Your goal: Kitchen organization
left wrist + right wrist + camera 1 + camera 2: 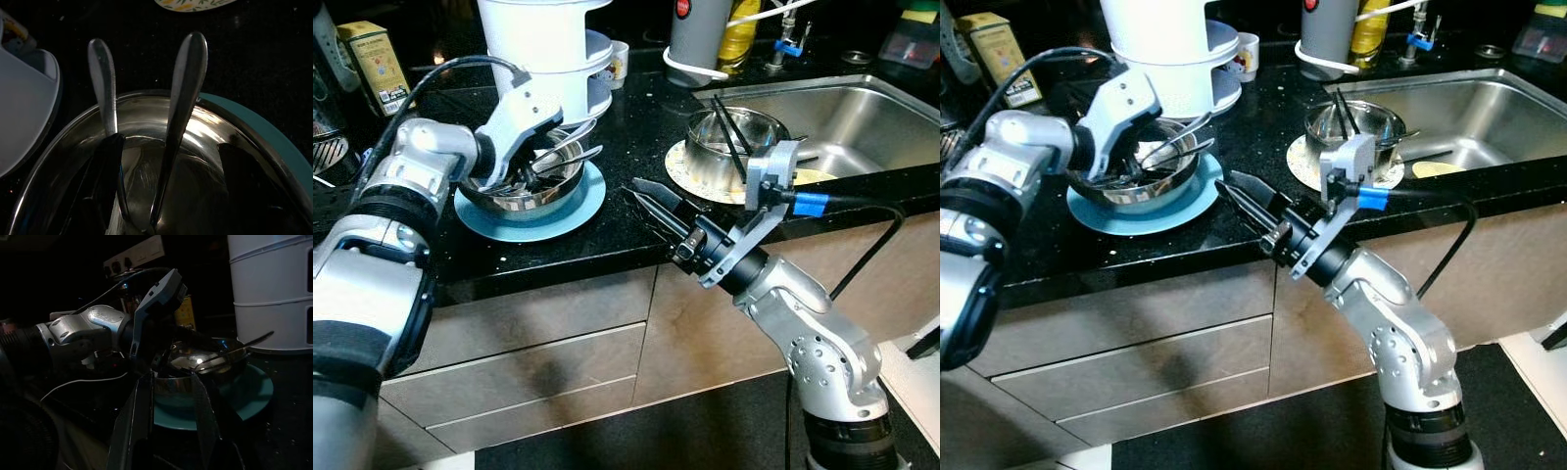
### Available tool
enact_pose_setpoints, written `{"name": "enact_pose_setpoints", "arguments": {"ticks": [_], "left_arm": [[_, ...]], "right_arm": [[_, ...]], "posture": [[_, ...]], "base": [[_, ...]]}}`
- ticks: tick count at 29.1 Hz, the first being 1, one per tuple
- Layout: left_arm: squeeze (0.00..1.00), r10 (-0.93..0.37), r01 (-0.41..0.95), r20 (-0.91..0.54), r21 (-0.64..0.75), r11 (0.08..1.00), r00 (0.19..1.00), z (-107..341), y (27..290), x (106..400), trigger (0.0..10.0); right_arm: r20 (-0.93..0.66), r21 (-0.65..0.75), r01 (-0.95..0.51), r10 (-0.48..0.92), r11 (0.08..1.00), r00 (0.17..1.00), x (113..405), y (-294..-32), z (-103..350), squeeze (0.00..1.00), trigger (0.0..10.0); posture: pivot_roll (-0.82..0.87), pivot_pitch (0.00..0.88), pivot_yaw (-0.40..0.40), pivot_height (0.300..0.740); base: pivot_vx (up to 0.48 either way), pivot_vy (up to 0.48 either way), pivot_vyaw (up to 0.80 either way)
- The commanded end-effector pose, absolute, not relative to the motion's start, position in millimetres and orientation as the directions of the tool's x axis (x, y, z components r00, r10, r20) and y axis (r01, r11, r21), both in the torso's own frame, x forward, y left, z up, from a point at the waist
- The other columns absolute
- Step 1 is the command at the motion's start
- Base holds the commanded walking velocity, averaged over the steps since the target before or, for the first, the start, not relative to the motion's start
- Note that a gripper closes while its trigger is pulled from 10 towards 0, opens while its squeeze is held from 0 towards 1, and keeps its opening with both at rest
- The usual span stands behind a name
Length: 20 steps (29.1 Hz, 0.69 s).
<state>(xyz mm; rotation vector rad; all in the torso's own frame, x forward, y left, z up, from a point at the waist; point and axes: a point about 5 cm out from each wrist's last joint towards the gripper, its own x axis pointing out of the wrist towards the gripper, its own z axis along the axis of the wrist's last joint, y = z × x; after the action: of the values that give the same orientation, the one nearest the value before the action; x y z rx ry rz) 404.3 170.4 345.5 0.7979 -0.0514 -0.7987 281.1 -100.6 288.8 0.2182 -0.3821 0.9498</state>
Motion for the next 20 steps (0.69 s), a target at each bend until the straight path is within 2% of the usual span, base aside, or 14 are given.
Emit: {"name": "enact_pose_setpoints", "arguments": {"ticks": [1, 4, 5, 6, 7, 8, 9, 10, 11, 20], "left_arm": [[0.00, -0.639, 0.607, -0.261, 0.681, 0.410, 0.724, 345.9, 168.2, 405.4, 10.0], [0.00, -0.601, 0.568, -0.253, 0.710, 0.417, 0.758, 343.6, 168.1, 407.8, 9.9], [0.00, -0.575, 0.539, -0.247, 0.732, 0.416, 0.780, 342.4, 168.5, 409.2, 5.8], [0.00, -0.566, 0.528, -0.244, 0.740, 0.417, 0.788, 342.0, 168.7, 409.7, 5.8], [0.00, -0.560, 0.521, -0.240, 0.744, 0.419, 0.793, 341.7, 168.9, 410.0, 4.2], [0.00, -0.556, 0.515, -0.236, 0.747, 0.421, 0.797, 341.7, 169.1, 410.3, 3.5], [0.00, -0.556, 0.515, -0.236, 0.747, 0.421, 0.797, 341.7, 169.1, 410.3, 3.5], [0.00, -0.551, 0.504, -0.226, 0.751, 0.427, 0.803, 342.1, 169.5, 410.6, 1.1], [0.00, -0.550, 0.499, -0.218, 0.750, 0.433, 0.806, 342.8, 170.1, 410.6, 0.0], [0.00, -0.563, 0.500, -0.202, 0.742, 0.447, 0.802, 344.3, 171.2, 409.9, 0.0]], "right_arm": [[0.412, 0.016, -0.823, 0.747, 0.567, 0.522, 277.3, -101.3, 289.4, 0.00, 10.0], [0.411, 0.019, -0.816, 0.740, 0.577, 0.533, 278.0, -101.7, 289.9, 0.00, 10.0], [0.411, 0.019, -0.813, 0.736, 0.583, 0.538, 278.3, -101.7, 290.2, 0.00, 10.0], [0.410, 0.020, -0.811, 0.735, 0.584, 0.540, 278.4, -101.6, 290.3, 0.00, 10.0], [0.410, 0.020, -0.811, 0.735, 0.585, 0.540, 278.5, -101.4, 290.3, 0.00, 10.0], [0.410, 0.020, -0.811, 0.735, 0.585, 0.541, 278.6, -101.1, 290.4, 0.00, 10.0], [0.410, 0.020, -0.811, 0.735, 0.585, 0.541, 278.6, -101.1, 290.4, 0.00, 10.0], [0.409, 0.022, -0.810, 0.734, 0.586, 0.542, 278.9, -100.8, 290.4, 0.00, 10.0], [0.407, 0.020, -0.808, 0.733, 0.589, 0.545, 279.4, -100.6, 290.4, 0.00, 10.0], [0.402, 0.020, -0.804, 0.732, 0.594, 0.551, 281.5, -100.9, 291.4, 0.00, 10.0]], "posture": [[0.00, 0.206, 0.037, 0.740], [0.00, 0.208, 0.037, 0.740], [0.00, 0.210, 0.036, 0.740], [0.00, 0.210, 0.036, 0.740], [0.00, 0.210, 0.035, 0.740], [0.00, 0.210, 0.035, 0.740], [0.00, 0.210, 0.035, 0.740], [-0.01, 0.210, 0.034, 0.740], [0.00, 0.209, 0.032, 0.740], [0.00, 0.205, 0.025, 0.740]], "base": [[0.000, 0.000, 0.00], [0.000, 0.000, 0.00], [0.000, 0.000, 0.00], [0.000, 0.000, 0.00], [0.000, 0.000, 0.00], [0.000, 0.000, 0.00], [0.000, 0.000, 0.00], [0.000, 0.000, 0.00], [0.000, 0.000, 0.00], [0.000, 0.000, 0.00]]}}
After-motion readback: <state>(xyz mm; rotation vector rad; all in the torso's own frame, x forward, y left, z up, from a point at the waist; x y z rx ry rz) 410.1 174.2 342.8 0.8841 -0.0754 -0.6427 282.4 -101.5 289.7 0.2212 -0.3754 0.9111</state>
